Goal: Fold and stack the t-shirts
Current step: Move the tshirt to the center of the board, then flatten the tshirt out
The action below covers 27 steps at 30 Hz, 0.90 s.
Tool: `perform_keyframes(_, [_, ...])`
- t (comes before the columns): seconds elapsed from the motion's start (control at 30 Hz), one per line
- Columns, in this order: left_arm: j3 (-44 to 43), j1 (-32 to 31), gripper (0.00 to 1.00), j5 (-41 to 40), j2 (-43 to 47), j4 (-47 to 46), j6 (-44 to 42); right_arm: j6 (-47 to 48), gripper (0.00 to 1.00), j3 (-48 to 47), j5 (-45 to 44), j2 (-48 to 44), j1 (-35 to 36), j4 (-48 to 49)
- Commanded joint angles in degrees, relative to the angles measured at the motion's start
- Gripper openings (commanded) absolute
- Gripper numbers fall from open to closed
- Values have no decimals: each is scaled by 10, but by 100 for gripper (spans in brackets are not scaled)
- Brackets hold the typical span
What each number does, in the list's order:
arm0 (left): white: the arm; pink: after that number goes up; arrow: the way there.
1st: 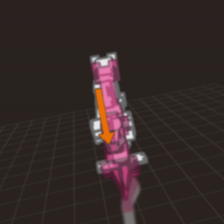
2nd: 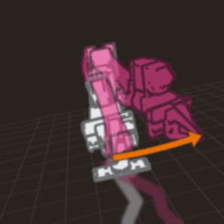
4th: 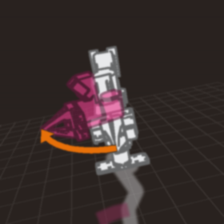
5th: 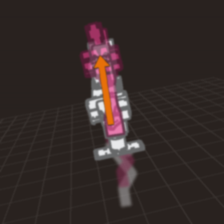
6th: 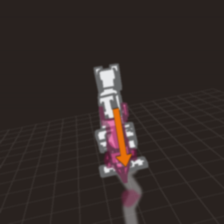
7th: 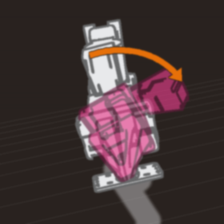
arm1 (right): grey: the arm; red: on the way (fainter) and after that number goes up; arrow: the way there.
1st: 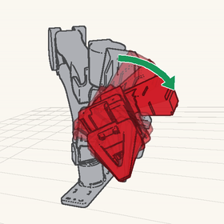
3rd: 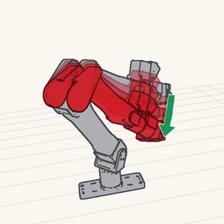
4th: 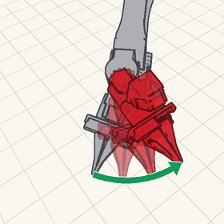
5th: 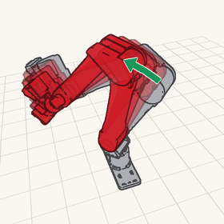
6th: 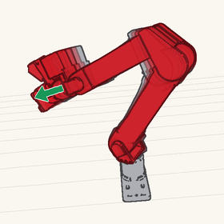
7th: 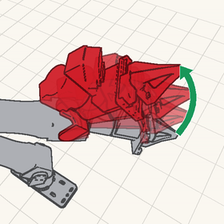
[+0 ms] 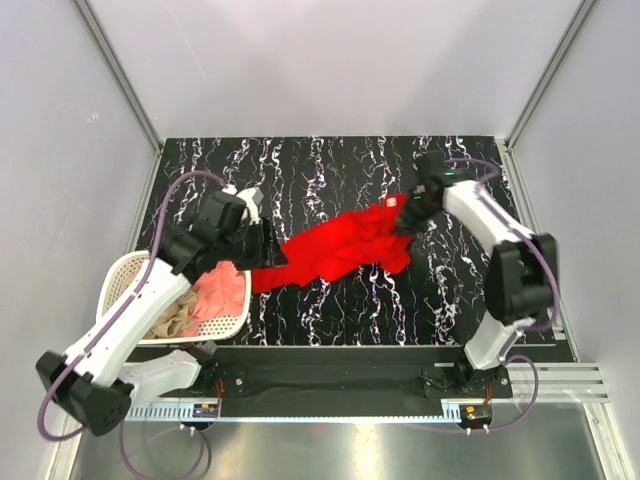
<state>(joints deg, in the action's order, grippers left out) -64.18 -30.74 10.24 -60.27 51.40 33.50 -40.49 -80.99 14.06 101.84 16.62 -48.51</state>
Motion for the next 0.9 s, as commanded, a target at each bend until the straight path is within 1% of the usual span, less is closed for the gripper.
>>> perform_keyframes(0.0, [-36,-19,57,1,-41,-15,-37,76,5,41,10,-88,-110,-70])
perform_keyframes(0.03, [-42,-24,60,2,-49,-20,-39,92,8,59,12,-96,-129,-70])
perform_keyframes(0.07, [-45,-29,66,2,-62,-25,-41,107,16,61,5,-98,-162,-83])
perform_keyframes(0.1, [-47,-41,67,2,-83,-36,-42,128,21,61,-6,-96,-184,-90])
perform_keyframes(0.13, [-58,-47,68,2,-98,-41,-44,139,30,59,-37,-93,-195,-96])
perform_keyframes(0.17, [-64,-61,70,0,-110,-43,-48,146,49,55,-64,-87,-209,-102])
perform_keyframes(0.2, [-72,-66,71,-9,-137,-45,-49,159,55,51,-91,-84,-213,-105])
perform_keyframes(0.23, [-80,-71,71,-14,-149,-44,-51,167,58,37,-118,-83,-214,-108])
perform_keyframes(0.3, [-98,-81,71,-23,-169,-37,-53,168,60,24,-110,-86,-207,-133])
perform_keyframes(0.37, [-97,-83,70,-36,-181,-38,-53,162,62,33,-63,-106,-189,-139])
perform_keyframes(0.43, [-92,-83,68,-50,-183,-43,-52,140,63,51,-42,-124,-127,-134])
perform_keyframes(0.47, [-89,-83,67,-53,-181,-43,-50,131,63,55,-50,-143,-101,-131])
perform_keyframes(0.5, [-81,-82,66,-64,-180,-43,-48,110,63,60,-45,-152,-54,-123])
perform_keyframes(0.53, [-75,-82,65,-71,-175,-44,-46,97,64,69,-28,-157,-38,-94])
perform_keyframes(0.6, [-53,-78,62,-92,-172,-45,-27,49,61,85,23,-150,-9,-40])
perform_keyframes(0.63, [-44,-73,59,-94,-167,-44,-17,25,56,100,79,-120,8,7])
perform_keyframes(0.67, [-34,-64,58,-93,-165,-45,1,4,51,101,104,-98,17,17])
perform_keyframes(0.7, [-17,-59,58,-88,-164,-46,9,-30,46,89,112,-76,26,16])
perform_keyframes(0.73, [-10,-56,58,-85,-161,-48,15,-41,45,80,94,-57,54,3])
perform_keyframes(0.77, [-8,-55,58,-85,-157,-45,22,-51,45,73,74,-39,67,2])
perform_keyframes(0.8, [-5,-55,58,-92,-152,-42,25,-75,46,70,44,-37,76,7])
perform_keyframes(0.83, [1,-55,58,-93,-148,-41,28,-97,50,81,34,-39,82,29])
perform_keyframes(0.87, [5,-55,58,-94,-144,-39,32,-123,52,91,29,-42,86,45])
